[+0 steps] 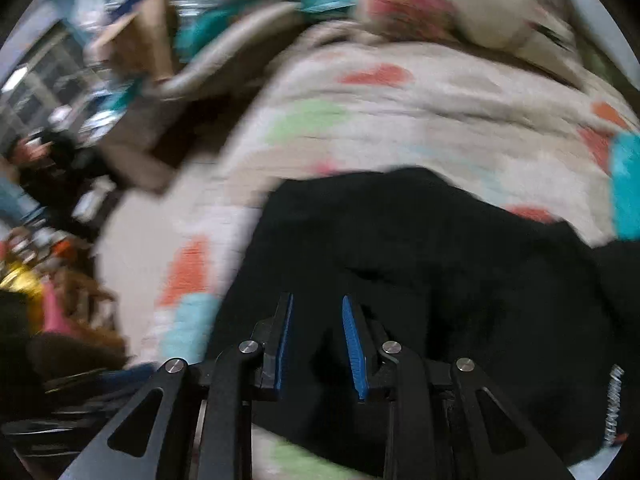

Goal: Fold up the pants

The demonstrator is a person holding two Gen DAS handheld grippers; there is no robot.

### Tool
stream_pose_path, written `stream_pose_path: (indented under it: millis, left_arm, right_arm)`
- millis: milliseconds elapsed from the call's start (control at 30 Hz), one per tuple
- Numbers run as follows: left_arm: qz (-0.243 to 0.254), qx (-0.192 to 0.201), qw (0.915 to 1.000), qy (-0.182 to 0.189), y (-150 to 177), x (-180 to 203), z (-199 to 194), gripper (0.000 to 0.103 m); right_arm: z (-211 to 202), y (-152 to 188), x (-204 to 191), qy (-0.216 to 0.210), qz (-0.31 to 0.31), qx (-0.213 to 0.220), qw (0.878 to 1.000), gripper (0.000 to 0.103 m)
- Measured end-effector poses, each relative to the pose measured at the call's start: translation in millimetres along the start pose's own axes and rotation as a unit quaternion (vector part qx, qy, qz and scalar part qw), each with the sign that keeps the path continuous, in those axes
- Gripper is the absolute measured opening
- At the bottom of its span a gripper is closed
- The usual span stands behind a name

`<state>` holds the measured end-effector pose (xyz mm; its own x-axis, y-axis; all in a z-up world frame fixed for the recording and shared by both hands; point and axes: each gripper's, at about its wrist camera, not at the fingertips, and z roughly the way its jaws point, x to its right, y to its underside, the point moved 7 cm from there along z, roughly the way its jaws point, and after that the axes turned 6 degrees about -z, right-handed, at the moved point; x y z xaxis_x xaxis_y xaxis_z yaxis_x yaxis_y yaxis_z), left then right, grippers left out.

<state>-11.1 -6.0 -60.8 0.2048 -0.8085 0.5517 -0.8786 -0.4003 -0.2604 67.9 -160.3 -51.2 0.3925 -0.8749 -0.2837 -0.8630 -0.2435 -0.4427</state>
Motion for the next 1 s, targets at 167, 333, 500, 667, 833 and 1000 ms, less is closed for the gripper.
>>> stream_pose_path:
  millis: [167, 333, 500, 667, 833, 1000]
  left_arm:
    - [0.022, -0.001, 0.9997, -0.007, -8, 12, 26, 0.041]
    - [0.018, -0.011, 0.9998, 0.002, -11, 12, 50, 0.043]
    - [0.026, -0.012, 0.9995, 0.013, -12, 13, 66, 0.045]
    - [0.087, -0.001, 0.9961, -0.016, -8, 19, 73, 0.021]
    - [0.072, -0.015, 0.9972, -0.013, -13, 17, 70, 0.014]
    - [0.058, -0.018, 0.9979, -0.021, -19, 11, 60, 0.013]
  right_arm:
    - [-15, 4, 56, 0.039, 0.088, 0.01, 0.995, 0.026]
    - [-31, -22, 34, 0.029, 0.041, 0.032, 0.998, 0.044]
    - [-4, -62, -14, -0.012, -0.03, 0.011, 0.999, 0.058]
    - [61, -82, -51, 0.005, -0.09, -0.063, 0.994, 0.059]
    - [92, -79, -64, 0.035, -0.121, -0.107, 0.986, 0.017]
    - [84, -84, -71, 0.022, -0.115, -0.1, 0.988, 0.011]
